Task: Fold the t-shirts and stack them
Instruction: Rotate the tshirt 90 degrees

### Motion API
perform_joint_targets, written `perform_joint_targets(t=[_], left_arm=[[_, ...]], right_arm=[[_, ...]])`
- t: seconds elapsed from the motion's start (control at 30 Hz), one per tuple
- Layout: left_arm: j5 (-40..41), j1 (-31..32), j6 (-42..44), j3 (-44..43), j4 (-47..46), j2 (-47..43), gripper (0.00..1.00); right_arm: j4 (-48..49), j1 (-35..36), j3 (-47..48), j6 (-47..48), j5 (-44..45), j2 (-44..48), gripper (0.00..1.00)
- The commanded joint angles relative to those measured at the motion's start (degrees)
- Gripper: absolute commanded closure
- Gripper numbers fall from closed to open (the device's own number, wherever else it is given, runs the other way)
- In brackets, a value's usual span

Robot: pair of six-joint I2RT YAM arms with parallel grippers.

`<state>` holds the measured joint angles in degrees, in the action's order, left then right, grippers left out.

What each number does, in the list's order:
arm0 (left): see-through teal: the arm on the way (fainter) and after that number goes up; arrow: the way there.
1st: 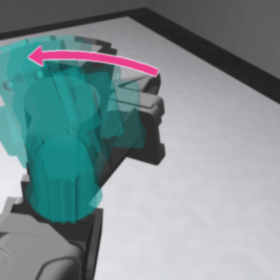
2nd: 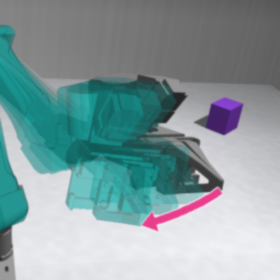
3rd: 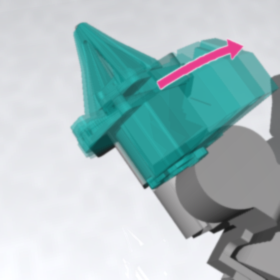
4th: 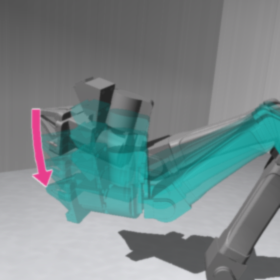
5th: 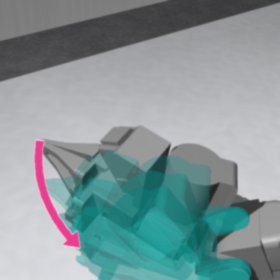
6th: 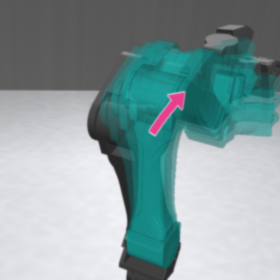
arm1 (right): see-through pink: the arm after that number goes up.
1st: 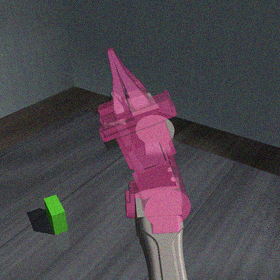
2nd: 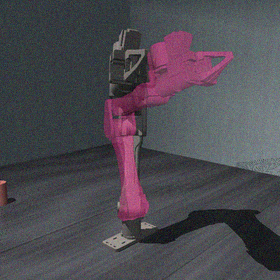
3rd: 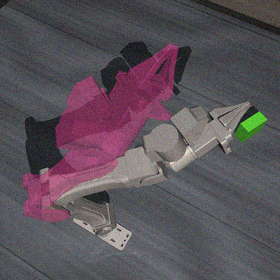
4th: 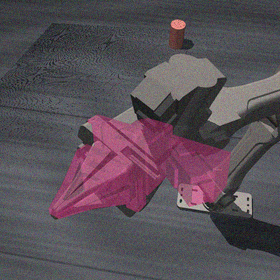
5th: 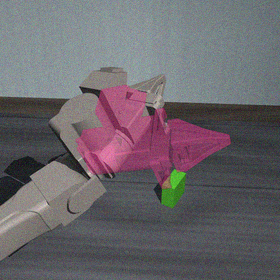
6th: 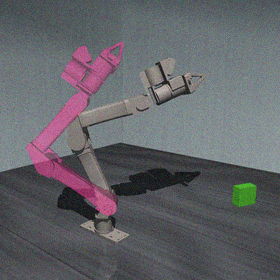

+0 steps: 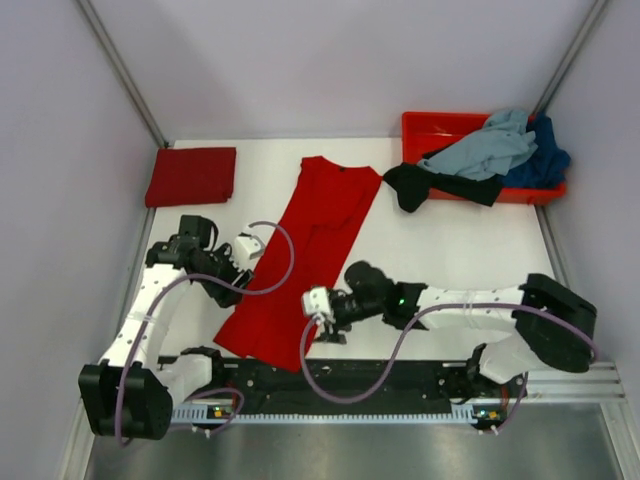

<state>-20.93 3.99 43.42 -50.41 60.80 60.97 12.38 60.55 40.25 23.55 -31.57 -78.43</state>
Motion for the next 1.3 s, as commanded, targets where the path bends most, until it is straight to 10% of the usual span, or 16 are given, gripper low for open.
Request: perform_joint_targets(t=[0.0, 0.5, 0.8, 0.9, 1.27], left_arm=[[-3.5, -1.5, -0.9, 2.0, -1.7, 0.0, 0.37], [-4.1, -1.9, -0.4, 3.0, -0.9, 0.6, 0.37], [-12.5, -1.9, 6.9, 0.2, 5.6, 5.1, 0.37], [-17.3, -1.3, 10.4, -1.0, 7.8, 7.9, 0.37], [-20.9, 21.2, 28.8, 0.4, 6.4, 4.9, 0.33]], right_arm=[[5.3, 9.6, 0.5, 12.5, 6.4, -6.3, 0.33], [-7.4, 16.8, 12.2, 22.5, 3.8, -23.9, 0.56], [-20.8, 16.9, 12.2, 29.3, 6.1, -23.7, 0.99], [-22.4, 16.8, 9.8, 29.4, 7.8, -21.0, 1.00], [-33.8, 16.1, -1.7, 30.6, 14.9, -5.3, 1.00]])
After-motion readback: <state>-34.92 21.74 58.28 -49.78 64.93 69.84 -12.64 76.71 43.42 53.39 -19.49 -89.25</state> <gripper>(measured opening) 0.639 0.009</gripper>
